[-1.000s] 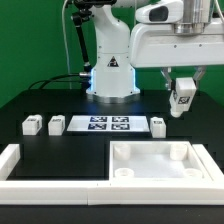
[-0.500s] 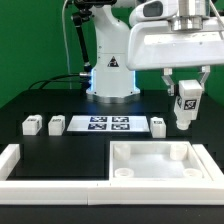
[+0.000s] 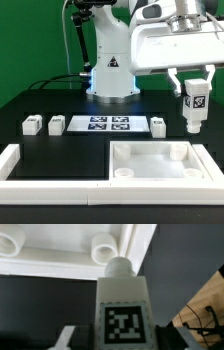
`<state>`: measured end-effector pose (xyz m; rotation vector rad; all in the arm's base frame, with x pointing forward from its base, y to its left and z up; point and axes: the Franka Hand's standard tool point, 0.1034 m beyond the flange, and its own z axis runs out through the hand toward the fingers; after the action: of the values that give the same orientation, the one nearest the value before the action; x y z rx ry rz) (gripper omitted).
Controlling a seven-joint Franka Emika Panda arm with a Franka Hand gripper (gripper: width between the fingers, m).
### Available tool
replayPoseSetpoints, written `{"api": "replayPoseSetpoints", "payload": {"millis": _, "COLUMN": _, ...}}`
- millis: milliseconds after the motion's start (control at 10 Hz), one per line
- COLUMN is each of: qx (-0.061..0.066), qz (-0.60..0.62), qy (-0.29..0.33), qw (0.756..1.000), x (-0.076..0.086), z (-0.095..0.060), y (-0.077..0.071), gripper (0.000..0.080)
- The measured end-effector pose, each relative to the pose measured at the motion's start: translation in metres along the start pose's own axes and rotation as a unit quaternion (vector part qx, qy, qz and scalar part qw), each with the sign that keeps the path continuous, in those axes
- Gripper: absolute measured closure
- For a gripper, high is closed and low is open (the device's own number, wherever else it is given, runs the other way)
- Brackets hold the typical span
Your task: Assemble square table
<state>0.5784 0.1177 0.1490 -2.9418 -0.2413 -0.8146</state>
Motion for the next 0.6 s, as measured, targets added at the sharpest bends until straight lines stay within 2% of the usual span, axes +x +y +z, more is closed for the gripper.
{"api": "replayPoseSetpoints", "payload": {"millis": 100, "qx": -0.005, "qz": -0.017, "qy": -0.003, "qw": 1.0, "x": -0.002, "z": 0.008, "y": 0.01, "gripper": 0.0508}}
{"api": "replayPoseSetpoints", "payload": {"millis": 200, "qx": -0.01, "qz": -0.024, "qy": -0.002, "qw": 1.0, "x": 0.007, "z": 0.015, "y": 0.024, "gripper": 0.0508}}
{"api": "replayPoseSetpoints", "payload": {"millis": 400, "qx": -0.015, "qz": -0.03, "qy": 0.004, "qw": 0.999, "x": 0.024, "z": 0.029, "y": 0.036, "gripper": 0.0508}}
{"api": "replayPoseSetpoints", "payload": {"millis": 500, "qx": -0.014, "qz": -0.025, "qy": 0.003, "qw": 1.0, "x": 0.024, "z": 0.036, "y": 0.035, "gripper": 0.0508}}
{"api": "replayPoseSetpoints", "payload": {"millis": 600, "qx": -0.009, "qz": -0.024, "qy": 0.001, "qw": 1.0, "x": 0.02, "z": 0.043, "y": 0.026, "gripper": 0.0508}}
